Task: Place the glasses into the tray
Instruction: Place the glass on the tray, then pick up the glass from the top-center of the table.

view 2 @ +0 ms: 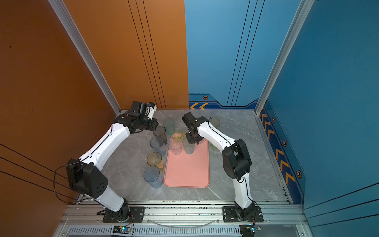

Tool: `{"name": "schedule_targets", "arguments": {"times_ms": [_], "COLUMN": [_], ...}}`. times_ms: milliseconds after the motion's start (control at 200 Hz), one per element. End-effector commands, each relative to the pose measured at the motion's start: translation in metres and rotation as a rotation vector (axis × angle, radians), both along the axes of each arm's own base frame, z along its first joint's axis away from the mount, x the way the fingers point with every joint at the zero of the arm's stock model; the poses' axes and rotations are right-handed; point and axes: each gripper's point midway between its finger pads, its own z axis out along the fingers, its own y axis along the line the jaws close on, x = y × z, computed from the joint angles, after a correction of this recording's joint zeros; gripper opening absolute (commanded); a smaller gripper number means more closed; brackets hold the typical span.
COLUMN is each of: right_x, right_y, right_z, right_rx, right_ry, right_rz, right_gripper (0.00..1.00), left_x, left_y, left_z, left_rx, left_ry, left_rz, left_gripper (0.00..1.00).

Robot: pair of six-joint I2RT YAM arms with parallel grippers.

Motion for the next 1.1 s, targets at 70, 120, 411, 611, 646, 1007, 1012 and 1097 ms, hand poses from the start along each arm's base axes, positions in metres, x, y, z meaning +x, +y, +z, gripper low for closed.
{"name": "schedule_targets", "arguments": {"times_ms": [70,120,411,611,646,1007,1012,1097], "right_x": [-0.001,-0.002,-0.014,-0.022,-0.022,-0.021,-0.021,-0.019], "right_y": [-0.005,-0.005,-0.02,-0.035,-0.037,-0.056,-0.056,-0.06], "right_z": [0.041,0.048,0.1,0.119,0.12,0.114,0.114,0.111], "right_rx": [0.073,0.09,0.167,0.199,0.2,0.215,0.216,0.222], "right_ry": [-0.08,-0.092,-0.216,-0.268,-0.273,-0.265,-0.265,-0.261], "right_rz": [-0.017,-0.017,-0.04,-0.064,-0.066,-0.097,-0.098,-0.109], "right_gripper": [0.28,0.29,0.36,0.37,0.37,0.37,0.37,0.37], "left_x": [0.002,0.003,0.023,0.048,0.052,0.093,0.094,0.1], "left_y": [-0.006,-0.006,0.001,-0.001,-0.001,-0.004,-0.005,-0.006], "left_z": [0.002,0.002,-0.005,-0.017,-0.02,-0.042,-0.042,-0.047], "left_rx": [0.008,0.011,0.065,0.121,0.129,0.167,0.167,0.172], "left_ry": [0.011,0.01,0.04,0.086,0.094,0.125,0.125,0.134], "left_rz": [-0.037,-0.037,-0.031,-0.049,-0.048,-0.045,-0.045,-0.047], "left_gripper": [0.27,0.27,0.27,0.26,0.26,0.26,0.25,0.26]}}
